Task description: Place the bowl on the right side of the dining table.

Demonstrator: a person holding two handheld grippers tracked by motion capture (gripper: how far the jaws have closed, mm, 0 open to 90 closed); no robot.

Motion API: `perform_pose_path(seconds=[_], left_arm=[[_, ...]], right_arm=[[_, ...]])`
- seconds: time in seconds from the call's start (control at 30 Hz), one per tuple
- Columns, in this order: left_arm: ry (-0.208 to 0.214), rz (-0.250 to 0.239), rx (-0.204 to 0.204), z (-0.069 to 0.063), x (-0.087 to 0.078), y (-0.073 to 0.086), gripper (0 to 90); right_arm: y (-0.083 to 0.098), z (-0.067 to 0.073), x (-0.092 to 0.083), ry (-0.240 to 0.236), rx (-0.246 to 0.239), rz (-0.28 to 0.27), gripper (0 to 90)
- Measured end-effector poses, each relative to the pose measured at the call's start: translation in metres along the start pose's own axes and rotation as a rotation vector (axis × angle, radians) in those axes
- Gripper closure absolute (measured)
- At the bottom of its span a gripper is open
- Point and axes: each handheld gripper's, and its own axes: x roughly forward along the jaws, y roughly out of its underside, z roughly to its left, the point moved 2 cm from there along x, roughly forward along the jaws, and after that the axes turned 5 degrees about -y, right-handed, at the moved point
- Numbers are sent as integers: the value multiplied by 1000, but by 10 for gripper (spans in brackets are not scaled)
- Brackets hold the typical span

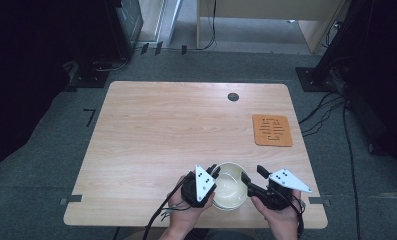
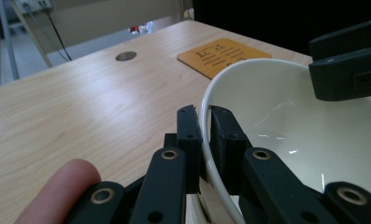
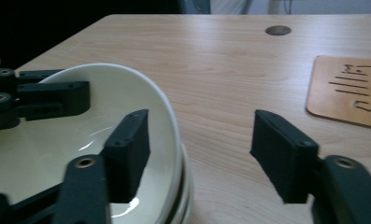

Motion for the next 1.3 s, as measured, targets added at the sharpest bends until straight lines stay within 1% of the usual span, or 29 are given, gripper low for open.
perform_pose_path(seconds=[0.1,0.13,0.17,0.2,0.33,0.37,0.4,0.43,0.47,0.5,0.53,0.57,0.63,0.67,0.73,0.8,0.83,0.9,0.93,0.97,1.0,1.03,1.07,1.1,1.17,1.2,1.23,1.27,1.3], left_arm=[[-11,-43,-8,1,-4,-2,832],[-17,-55,-8,2,-5,-3,833],[-22,-64,-9,2,-6,-4,833],[-29,-83,-12,4,-8,-6,832],[-34,-102,-16,5,-10,-7,832],[-36,-111,-14,5,-10,-7,832],[-39,-129,-12,4,-12,-7,831],[-39,-129,-12,4,-12,-7,831],[-42,-135,-9,4,-12,-7,831],[-45,-150,-5,3,-13,-7,828],[-45,-150,-5,3,-13,-7,826],[-50,-162,-1,2,-14,-7,826],[-52,-168,2,2,-15,-7,825],[-54,-181,8,1,-16,-6,823],[-56,-184,12,1,-17,-6,823],[-59,-186,14,1,-17,-6,822],[-62,-183,11,1,-17,-6,822],[-59,-174,2,2,-17,-5,823],[-49,-168,-11,3,-17,-5,823],[-24,-162,-42,6,-17,-6,817],[-24,-162,-42,6,-17,-6,805],[-4,-175,-66,8,-20,-9,767],[-4,-175,-66,8,-20,-9,715],[21,-176,-98,12,-23,-12,665],[27,-174,-114,14,-24,-12,559],[39,-173,-131,17,-25,-13,559],[56,-164,-165,22,-28,-15,415],[56,-164,-165,22,-28,-15,346],[69,-158,-181,25,-29,-15,346]], right_arm=[[1,4,2,-30,-2,-1,450],[2,6,4,-53,0,2,476],[2,6,4,-53,0,2,476],[4,7,6,-74,18,6,521],[6,9,10,-59,19,13,584],[7,9,10,-57,26,14,606],[7,10,13,-81,73,7,654],[8,10,14,-89,95,-1,677],[8,10,14,-89,95,-1,677],[8,12,16,-67,91,-1,728],[8,12,16,-67,91,-1,728],[8,15,18,-35,68,9,769],[8,17,19,-23,63,10,797],[8,19,20,3,51,9,820],[8,20,20,9,50,8,828],[8,19,20,3,78,-2,842],[7,19,20,0,90,-1,846],[6,19,19,9,83,-16,850],[5,19,19,17,76,-25,849],[2,20,17,37,52,-33,849],[1,20,17,42,48,-38,849],[1,20,16,42,50,-47,849],[0,20,15,46,52,-54,849],[0,19,14,52,54,-59,849],[-2,16,11,66,56,-75,848],[-2,16,11,66,56,-75,848],[-4,13,7,77,61,-91,848],[-5,11,6,80,60,-100,848],[-5,11,6,80,60,-100,848]])
